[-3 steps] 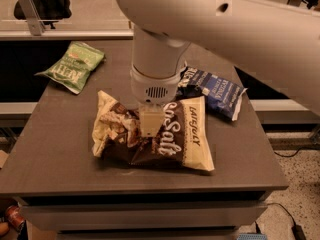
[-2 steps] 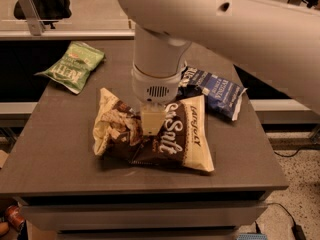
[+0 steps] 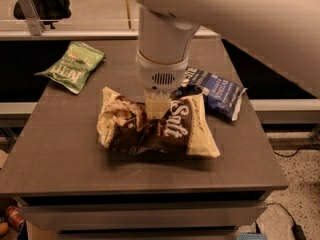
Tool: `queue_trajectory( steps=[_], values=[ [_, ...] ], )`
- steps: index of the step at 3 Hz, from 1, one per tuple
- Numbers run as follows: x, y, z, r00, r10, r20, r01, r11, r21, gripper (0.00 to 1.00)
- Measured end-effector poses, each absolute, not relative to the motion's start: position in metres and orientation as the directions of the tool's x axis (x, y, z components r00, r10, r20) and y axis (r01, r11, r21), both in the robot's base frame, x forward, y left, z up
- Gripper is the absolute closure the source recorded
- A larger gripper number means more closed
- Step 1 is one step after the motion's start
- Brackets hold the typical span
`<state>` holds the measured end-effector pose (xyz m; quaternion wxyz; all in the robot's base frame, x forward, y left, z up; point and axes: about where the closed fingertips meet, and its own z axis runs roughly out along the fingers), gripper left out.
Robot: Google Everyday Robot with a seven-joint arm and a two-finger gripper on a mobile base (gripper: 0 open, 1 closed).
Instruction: Move brown chip bag near green jalapeno chip bag
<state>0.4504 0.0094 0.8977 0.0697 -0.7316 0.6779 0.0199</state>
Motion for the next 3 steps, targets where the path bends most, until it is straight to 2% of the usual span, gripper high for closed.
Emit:
queue_trajectory(
  steps=[3],
  values=[
    [0.476, 0.000, 0.978, 0.099, -0.988, -0.121, -0.977, -0.073, -0.201, 1.00]
  ],
)
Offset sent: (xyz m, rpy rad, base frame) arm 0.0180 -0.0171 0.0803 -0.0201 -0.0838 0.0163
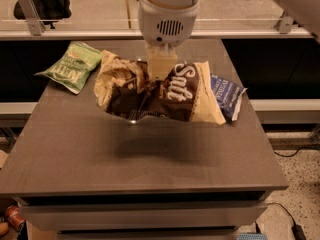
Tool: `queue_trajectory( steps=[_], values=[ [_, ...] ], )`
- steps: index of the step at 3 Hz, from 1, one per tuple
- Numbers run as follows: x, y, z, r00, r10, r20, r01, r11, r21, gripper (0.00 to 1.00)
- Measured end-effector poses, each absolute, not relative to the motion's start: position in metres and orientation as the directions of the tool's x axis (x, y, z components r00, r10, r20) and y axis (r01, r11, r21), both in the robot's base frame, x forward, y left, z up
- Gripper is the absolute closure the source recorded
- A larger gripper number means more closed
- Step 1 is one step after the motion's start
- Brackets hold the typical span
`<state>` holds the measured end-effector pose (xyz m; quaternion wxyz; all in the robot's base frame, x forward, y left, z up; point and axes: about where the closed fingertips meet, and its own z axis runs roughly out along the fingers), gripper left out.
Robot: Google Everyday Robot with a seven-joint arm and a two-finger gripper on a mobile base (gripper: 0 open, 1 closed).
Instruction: Move brown chip bag near green jalapeno chip bag
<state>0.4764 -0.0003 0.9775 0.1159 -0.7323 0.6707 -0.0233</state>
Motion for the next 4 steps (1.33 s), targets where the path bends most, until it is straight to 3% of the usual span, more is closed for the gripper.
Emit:
queue_trajectory(
  steps=[2, 3, 4],
  values=[
    [0.519, 0.014, 1.015, 0.120, -0.986, -0.117, -0.952, -0.081, -0.296, 1.00],
    [0.583, 0.063, 1.027, 0.153, -0.977, -0.145, -0.919, -0.087, -0.383, 1.00],
    [0.586, 0.066, 1.029, 0.158, -0.975, -0.155, -0.914, -0.085, -0.397, 1.00]
  ],
)
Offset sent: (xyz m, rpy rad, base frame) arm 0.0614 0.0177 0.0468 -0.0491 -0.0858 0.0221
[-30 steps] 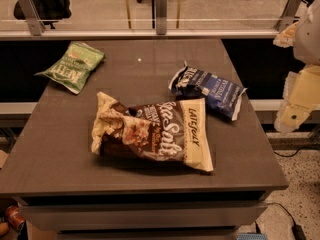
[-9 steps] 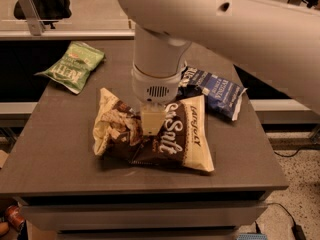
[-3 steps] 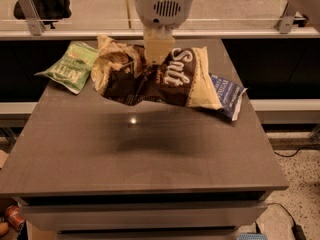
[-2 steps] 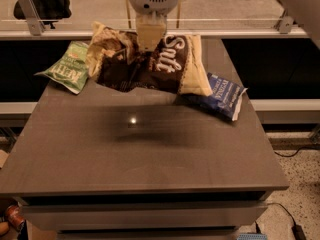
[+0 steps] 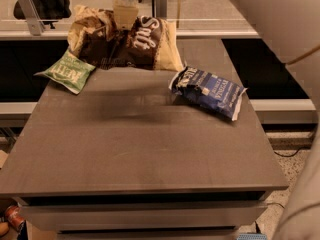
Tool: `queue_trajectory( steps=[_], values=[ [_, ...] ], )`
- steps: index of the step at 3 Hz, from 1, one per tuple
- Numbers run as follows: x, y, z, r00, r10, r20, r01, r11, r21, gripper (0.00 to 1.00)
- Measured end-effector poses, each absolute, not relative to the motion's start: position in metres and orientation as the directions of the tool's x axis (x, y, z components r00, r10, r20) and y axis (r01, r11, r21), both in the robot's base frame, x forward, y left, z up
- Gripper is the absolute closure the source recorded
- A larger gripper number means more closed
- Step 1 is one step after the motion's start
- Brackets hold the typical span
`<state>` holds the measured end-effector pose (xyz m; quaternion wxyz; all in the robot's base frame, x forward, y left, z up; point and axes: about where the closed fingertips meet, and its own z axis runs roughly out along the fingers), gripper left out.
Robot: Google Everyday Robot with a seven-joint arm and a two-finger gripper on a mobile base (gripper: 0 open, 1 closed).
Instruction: Move brown chip bag near green jalapeno chip bag
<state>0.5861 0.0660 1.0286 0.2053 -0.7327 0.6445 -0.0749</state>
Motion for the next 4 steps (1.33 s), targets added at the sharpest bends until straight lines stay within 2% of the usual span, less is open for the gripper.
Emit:
queue_trajectory(
  steps=[1, 4],
  values=[
    [0.589, 0.072, 1.030, 0.181, -0.971, -0.153, -0.904, -0.103, -0.415, 1.00],
    [0.597, 0.126, 1.015, 0.385, -0.922, -0.041, -0.818, -0.320, -0.479, 1.00]
  ],
)
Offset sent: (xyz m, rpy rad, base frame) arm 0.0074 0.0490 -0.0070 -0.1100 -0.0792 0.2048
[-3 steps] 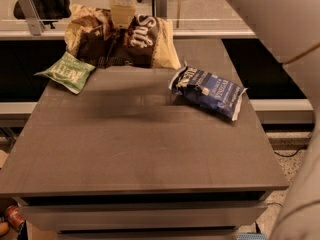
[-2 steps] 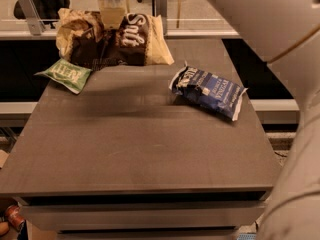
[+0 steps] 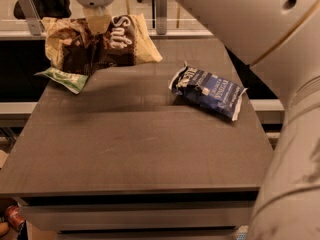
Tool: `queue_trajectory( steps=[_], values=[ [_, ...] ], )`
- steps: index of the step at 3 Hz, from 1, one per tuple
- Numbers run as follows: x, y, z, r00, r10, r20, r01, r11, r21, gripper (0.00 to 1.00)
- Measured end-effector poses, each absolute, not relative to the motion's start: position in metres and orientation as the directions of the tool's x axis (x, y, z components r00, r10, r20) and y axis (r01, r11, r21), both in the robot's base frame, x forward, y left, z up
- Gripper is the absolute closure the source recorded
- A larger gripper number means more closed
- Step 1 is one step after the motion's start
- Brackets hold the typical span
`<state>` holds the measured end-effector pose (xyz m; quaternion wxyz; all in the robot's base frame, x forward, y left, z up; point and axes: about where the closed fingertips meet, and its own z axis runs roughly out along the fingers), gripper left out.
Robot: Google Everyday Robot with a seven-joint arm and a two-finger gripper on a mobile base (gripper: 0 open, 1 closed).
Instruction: Move brown chip bag near green jalapeno chip bag
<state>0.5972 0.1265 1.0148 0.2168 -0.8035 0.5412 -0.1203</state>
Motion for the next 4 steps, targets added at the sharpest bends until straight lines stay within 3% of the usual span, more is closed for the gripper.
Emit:
queue_trajectory(
  steps=[4],
  values=[
    [0.627, 0.160, 0.984, 0.470, -0.877, -0.099, -0.798, -0.374, -0.473, 1.00]
  ],
)
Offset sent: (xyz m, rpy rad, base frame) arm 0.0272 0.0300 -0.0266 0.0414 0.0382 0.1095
